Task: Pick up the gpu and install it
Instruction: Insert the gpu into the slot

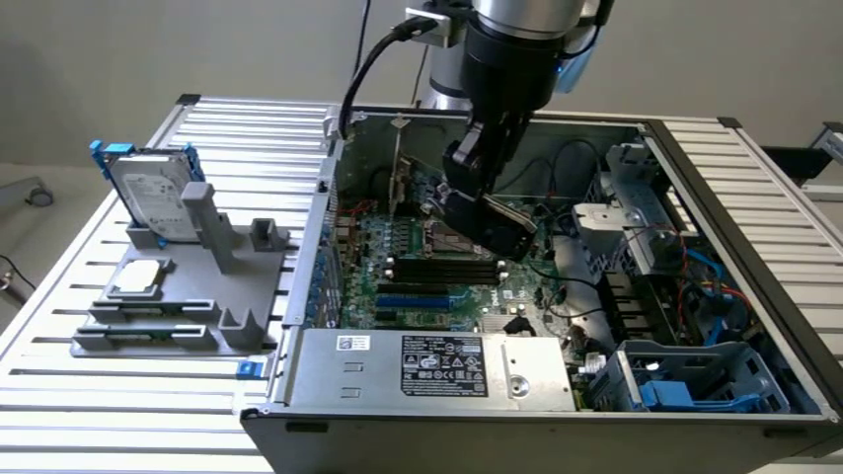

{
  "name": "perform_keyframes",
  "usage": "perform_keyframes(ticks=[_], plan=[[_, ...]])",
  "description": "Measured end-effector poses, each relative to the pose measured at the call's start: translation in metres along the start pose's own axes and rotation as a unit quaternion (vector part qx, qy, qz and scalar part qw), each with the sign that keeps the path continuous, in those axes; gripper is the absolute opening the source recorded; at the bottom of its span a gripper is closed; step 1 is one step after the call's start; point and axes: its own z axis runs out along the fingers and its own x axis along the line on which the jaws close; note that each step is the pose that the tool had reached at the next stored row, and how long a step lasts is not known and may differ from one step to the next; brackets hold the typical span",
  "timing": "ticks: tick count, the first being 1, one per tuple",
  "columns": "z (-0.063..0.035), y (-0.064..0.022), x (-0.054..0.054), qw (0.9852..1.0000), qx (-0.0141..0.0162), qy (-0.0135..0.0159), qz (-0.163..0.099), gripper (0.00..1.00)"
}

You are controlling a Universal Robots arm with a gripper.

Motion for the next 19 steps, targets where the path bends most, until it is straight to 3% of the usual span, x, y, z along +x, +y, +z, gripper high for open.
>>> perform_keyframes(ticks=[3,5,11,12,15,19], plan=[[0.0018,0.0,0.0,0.9996,0.0017,0.0007,-0.027,0.27],[0.0037,-0.0001,0.0,0.999,0.0044,0.0004,-0.044,0.27],[0.0097,0.0014,0.0,0.9976,0.0173,-0.0055,-0.067,0.27],[0.0103,0.0015,0.0,0.9973,0.0182,-0.0057,-0.072,0.27],[0.0116,0.0014,0.0,0.995,0.0194,-0.0052,-0.098,0.27],[0.0131,0.0014,0.0,0.9909,0.0207,-0.0042,-0.133,0.27]])
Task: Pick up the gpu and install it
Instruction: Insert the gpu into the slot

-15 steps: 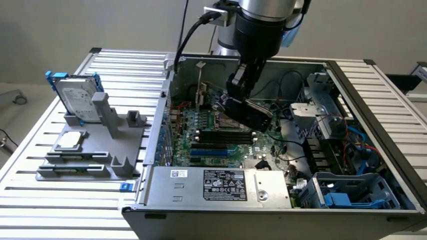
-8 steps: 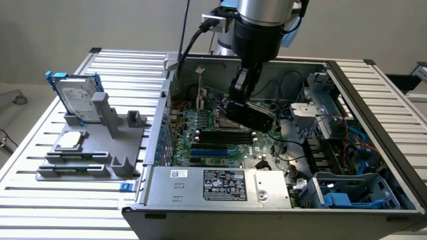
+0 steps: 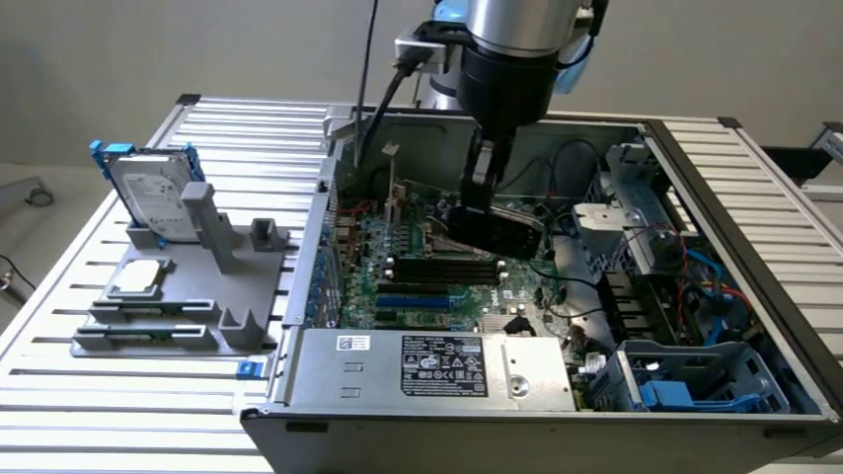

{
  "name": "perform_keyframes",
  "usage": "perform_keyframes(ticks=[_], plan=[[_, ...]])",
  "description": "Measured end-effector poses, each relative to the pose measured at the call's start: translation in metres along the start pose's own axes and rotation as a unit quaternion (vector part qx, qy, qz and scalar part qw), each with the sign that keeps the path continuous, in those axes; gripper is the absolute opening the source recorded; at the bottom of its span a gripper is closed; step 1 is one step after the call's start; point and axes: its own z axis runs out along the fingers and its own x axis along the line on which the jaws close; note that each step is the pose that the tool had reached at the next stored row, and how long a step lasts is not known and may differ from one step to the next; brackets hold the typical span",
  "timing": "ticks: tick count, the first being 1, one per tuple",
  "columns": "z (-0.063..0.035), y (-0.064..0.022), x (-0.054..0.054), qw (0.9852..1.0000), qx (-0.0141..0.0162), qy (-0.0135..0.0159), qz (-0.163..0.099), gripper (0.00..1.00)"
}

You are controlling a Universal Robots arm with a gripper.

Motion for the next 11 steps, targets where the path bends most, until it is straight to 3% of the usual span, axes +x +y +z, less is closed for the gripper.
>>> perform_keyframes(ticks=[5,11], plan=[[0.0019,0.0,-0.0001,0.9989,0.0014,0.0004,-0.046,0.27],[0.0041,0.0002,-0.0001,0.9951,0.003,0.001,-0.099,0.27]])
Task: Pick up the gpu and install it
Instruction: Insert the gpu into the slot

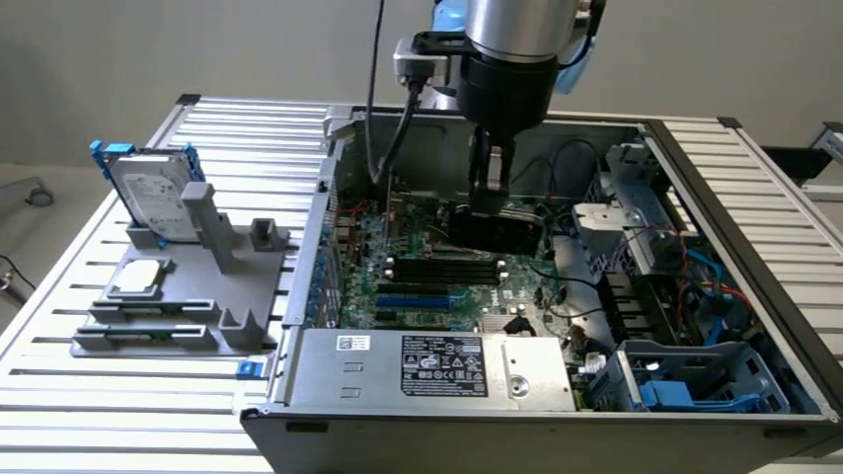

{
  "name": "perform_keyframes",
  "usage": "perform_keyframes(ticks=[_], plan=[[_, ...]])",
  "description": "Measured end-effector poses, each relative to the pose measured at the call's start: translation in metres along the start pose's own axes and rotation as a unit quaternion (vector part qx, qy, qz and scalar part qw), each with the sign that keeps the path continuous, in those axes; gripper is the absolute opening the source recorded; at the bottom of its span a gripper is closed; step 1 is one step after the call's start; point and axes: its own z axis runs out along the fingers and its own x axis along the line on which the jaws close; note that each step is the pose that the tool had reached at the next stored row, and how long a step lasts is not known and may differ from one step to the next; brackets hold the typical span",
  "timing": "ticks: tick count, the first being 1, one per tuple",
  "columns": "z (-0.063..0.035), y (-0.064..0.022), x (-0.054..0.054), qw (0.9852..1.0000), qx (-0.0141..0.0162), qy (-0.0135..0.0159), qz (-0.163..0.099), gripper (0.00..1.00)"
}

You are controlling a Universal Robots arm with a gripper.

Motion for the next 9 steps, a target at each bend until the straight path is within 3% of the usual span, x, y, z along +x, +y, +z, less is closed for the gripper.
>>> perform_keyframes(ticks=[5,9], plan=[[0.0011,0.0028,0.0,0.9997,0.0008,0.0003,-0.026,0.27],[0.0019,0.0115,0.0,0.9995,0.0011,0.0003,-0.031,0.27]])
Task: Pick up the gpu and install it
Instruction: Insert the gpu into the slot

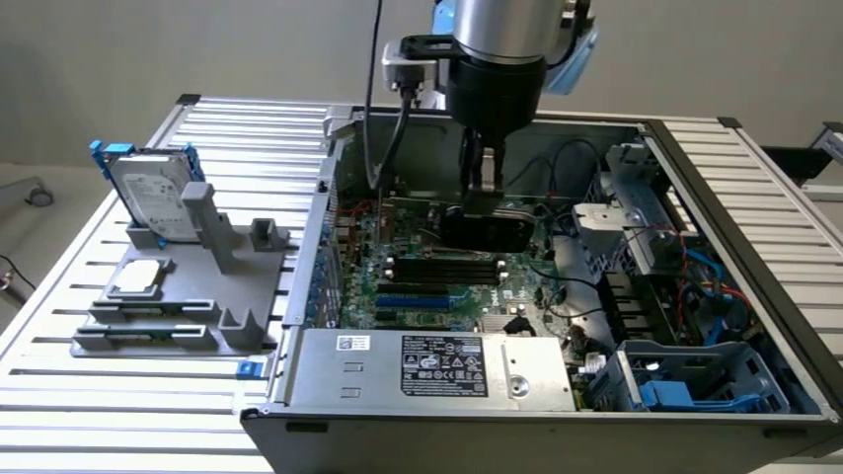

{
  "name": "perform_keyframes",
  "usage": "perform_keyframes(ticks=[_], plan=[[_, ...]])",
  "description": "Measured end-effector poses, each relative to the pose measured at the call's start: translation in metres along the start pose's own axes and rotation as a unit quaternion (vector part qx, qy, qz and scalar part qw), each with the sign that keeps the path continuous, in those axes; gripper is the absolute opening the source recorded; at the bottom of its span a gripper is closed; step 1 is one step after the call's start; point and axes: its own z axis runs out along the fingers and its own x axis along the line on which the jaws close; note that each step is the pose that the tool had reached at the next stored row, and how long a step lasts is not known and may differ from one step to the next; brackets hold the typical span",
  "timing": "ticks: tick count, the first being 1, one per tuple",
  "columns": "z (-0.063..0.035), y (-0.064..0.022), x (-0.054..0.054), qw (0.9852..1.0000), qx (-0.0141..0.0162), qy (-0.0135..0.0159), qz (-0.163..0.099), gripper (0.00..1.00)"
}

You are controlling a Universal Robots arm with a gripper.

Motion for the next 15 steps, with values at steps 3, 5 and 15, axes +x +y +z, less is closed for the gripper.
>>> perform_keyframes(ticks=[3,5,15], plan=[[0.0005,0.0057,0.0,1.0,0.0002,0.0,-0.004,0.27],[0.0009,0.0078,0.0,1.0,0.0004,0.0001,-0.01,0.27],[0.0053,0.0229,0.0,0.9996,0.0036,0.0003,-0.026,0.27]])
